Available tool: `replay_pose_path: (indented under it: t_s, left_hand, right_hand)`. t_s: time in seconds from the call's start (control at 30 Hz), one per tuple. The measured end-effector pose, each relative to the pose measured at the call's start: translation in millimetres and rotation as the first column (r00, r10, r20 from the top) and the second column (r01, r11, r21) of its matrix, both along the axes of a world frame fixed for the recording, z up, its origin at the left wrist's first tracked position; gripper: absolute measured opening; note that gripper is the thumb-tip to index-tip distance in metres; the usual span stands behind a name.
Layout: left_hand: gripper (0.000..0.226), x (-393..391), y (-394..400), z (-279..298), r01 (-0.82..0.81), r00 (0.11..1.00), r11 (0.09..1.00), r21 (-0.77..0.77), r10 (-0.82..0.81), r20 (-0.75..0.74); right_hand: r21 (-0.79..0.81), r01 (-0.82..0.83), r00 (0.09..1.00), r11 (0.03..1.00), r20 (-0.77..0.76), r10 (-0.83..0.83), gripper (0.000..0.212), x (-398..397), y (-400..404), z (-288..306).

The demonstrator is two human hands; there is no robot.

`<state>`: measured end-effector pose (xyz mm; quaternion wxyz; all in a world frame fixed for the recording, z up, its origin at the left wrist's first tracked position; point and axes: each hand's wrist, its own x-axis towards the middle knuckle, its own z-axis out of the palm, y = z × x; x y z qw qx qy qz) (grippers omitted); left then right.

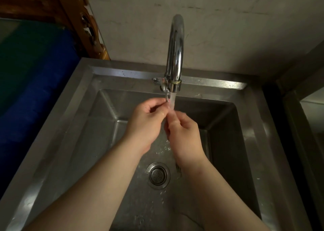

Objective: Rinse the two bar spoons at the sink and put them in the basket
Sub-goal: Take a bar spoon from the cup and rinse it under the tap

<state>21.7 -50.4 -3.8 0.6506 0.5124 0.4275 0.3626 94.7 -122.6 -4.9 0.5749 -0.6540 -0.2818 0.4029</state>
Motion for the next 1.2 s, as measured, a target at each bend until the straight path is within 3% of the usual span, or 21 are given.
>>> replay_pose_path:
  t_s: [0.1, 0.33, 0.53, 0.7, 0.8, 0.93, 1.07, 1.2]
  left_hand:
    - [0.019, 0, 3, 4, -0.099, 0.994, 0.995, -0.013, 0.1, 0.041]
    - [0.007, -19, 16, 1, -0.341, 0.914, 0.898, -0.279, 0.386, 0.126]
    - [0.014, -29, 22, -13, -0.417, 0.838, 0.776, -0.474, 0.53, 0.13]
    - [0.017, -36, 16, -38, -0.433, 0.77, 0.597, -0.675, 0.634, 0.067]
    - [0.022, -35, 0, -56, -0.383, 0.769, 0.504, -0.774, 0.639, 0.035]
    - [0.028, -27, -29, -79, -0.254, 0.823, 0.386, -0.887, 0.568, 0.011]
    - [0.026, -15, -50, -86, -0.138, 0.798, 0.253, -0.958, 0.601, 0.044]
    - [0.026, -7, -62, -88, -0.109, 0.771, 0.211, -0.971, 0.635, 0.052]
  right_hand:
    - [-0.029, -0.08, 0.99, 0.996, 0.112, 0.083, 0.032, 4, 0, 0]
    - [-0.338, -0.23, 0.86, 0.913, 0.368, 0.353, 0.034, 27, -9, -1]
    - [-0.363, -0.231, 0.747, 0.903, 0.528, 0.403, 0.023, 44, -10, 8]
    - [-0.218, -0.164, 0.846, 0.962, 0.471, 0.251, 0.005, 47, -3, 27]
    - [-0.114, -0.097, 0.921, 0.989, 0.366, 0.133, 0.006, 38, 3, 36]
    - [-0.053, -0.07, 0.952, 0.996, 0.293, 0.083, 0.006, 25, 9, 39]
    - [-0.023, -0.078, 0.956, 0.997, 0.281, 0.081, 0.01, 18, 8, 34]
    - [-0.008, -0.086, 0.947, 0.996, 0.308, 0.084, 0.009, 20, 4, 29]
